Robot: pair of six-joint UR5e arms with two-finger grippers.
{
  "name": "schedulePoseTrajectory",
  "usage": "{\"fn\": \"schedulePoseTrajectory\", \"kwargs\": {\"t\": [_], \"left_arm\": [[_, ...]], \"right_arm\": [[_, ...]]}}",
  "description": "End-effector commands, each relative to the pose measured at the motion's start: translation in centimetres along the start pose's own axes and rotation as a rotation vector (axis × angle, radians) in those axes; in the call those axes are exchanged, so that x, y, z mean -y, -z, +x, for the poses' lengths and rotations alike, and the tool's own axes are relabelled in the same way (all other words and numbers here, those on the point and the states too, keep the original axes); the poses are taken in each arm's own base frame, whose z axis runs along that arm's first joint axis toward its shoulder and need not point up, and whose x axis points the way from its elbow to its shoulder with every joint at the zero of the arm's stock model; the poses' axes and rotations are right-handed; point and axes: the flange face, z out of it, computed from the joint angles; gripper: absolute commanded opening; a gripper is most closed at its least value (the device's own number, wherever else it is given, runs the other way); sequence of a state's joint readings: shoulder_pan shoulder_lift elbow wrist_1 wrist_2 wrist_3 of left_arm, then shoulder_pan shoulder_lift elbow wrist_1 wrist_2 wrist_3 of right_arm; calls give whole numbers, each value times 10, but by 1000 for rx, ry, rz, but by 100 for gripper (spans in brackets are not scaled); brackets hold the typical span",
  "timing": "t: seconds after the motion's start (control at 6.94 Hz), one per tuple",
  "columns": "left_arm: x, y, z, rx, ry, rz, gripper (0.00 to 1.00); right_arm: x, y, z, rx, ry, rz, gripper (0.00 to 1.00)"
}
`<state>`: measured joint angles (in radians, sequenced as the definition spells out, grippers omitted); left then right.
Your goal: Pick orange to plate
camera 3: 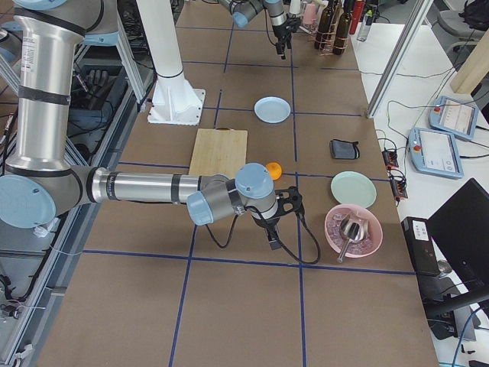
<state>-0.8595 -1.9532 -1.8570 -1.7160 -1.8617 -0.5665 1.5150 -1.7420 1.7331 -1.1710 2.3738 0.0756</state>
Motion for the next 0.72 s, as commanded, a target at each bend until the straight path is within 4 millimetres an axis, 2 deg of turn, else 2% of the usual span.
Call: {"fn": "schedulePoseTrajectory", "kwargs": {"t": [0.0, 0.14, 0.29, 0.43, 0.58], "left_arm": [[-14, 43, -178, -12, -101, -66, 100], [-49, 41, -249, -50, -18, -135, 100], [-71, 59, -335, 2, 135, -143, 100], [-112, 48, -365, 13, 204, -200, 100], [-150, 46, -382, -15, 262, -231, 100]], "right_arm": [[-1, -3, -2, 16, -2, -8, 100], [-1, -3, -3, 17, 0, -8, 100], [0, -4, -4, 18, 1, -9, 100], [1, -3, -5, 24, 2, -9, 100], [1, -3, -7, 31, 4, -9, 100]]}}
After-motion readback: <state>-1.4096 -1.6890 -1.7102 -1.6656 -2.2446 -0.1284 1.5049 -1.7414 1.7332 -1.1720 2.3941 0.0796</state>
